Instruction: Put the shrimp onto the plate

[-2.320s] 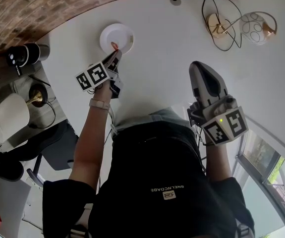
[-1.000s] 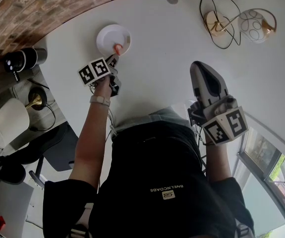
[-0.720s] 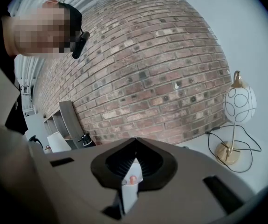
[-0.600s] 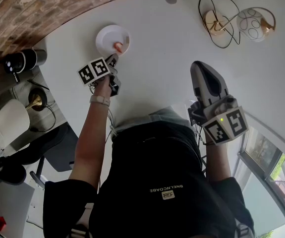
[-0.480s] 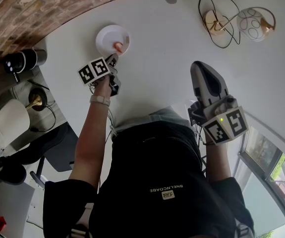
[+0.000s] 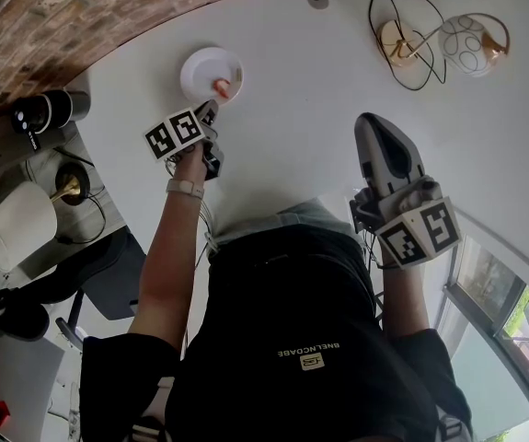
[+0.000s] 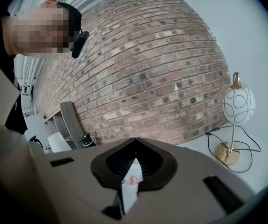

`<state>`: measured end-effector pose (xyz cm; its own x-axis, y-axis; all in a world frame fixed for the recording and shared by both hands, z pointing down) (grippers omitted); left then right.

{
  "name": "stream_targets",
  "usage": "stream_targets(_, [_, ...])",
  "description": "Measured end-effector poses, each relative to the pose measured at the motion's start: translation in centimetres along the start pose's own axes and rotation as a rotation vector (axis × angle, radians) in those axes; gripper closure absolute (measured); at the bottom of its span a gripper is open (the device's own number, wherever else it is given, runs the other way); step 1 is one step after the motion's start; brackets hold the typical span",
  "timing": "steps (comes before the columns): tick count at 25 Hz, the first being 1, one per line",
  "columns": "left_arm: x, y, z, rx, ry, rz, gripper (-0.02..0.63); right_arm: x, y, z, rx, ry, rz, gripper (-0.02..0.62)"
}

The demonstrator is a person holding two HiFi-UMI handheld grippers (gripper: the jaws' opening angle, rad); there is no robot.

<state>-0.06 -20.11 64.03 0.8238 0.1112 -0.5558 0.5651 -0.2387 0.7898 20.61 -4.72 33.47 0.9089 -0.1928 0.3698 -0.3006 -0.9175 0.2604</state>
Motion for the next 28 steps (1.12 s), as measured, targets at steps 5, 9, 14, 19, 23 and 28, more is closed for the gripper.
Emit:
stream_targets(5, [1.4, -1.7, 0.8, 0.041, 0.035, -0.049, 0.568, -0.4, -0.1, 0.1, 0.004, -0.008, 0.011, 0.592])
stream_targets(9, [2.9, -3.6, 1.7, 0.089, 0.079, -0.079, 0.568, -0.8, -0.2, 0.1, 0.008, -0.014, 0.019, 0.592])
stream_targets(14, [5.2, -6.6, 3.0, 0.176, 0.141, -0.13, 0.569, -1.4, -0.2, 0.3, 0.014, -0.024, 0.042, 0.592])
stream_targets(19, [7.6, -9.7, 3.9, 0.273, 0.231, -0.185, 0.569, -2.0, -0.4, 0.3, 0.023, -0.029, 0.062, 0.592])
stream_targets(23, [8.8, -11.5, 3.8, 0.317, 0.367, -0.148, 0.603, -2.5, -0.5, 0.4, 0.038, -0.032, 0.081, 0.592])
stream_targets(28, [10.0, -14.6, 4.0, 0.378, 0.411, -0.159, 0.603, -3.3, -0.7, 0.4, 0.057, -0.035, 0.112, 0.592])
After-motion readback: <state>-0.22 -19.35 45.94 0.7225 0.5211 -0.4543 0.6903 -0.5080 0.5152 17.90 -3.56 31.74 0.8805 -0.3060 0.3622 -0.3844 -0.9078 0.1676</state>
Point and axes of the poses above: the fingertips, and each gripper's own axes: y forward along the fingers, x to its right, z out of its top, the point moved 4 cm from there along -y, backward along the fingers, and after that the axes turned 11 degrees about z, right-handed, at the moved point
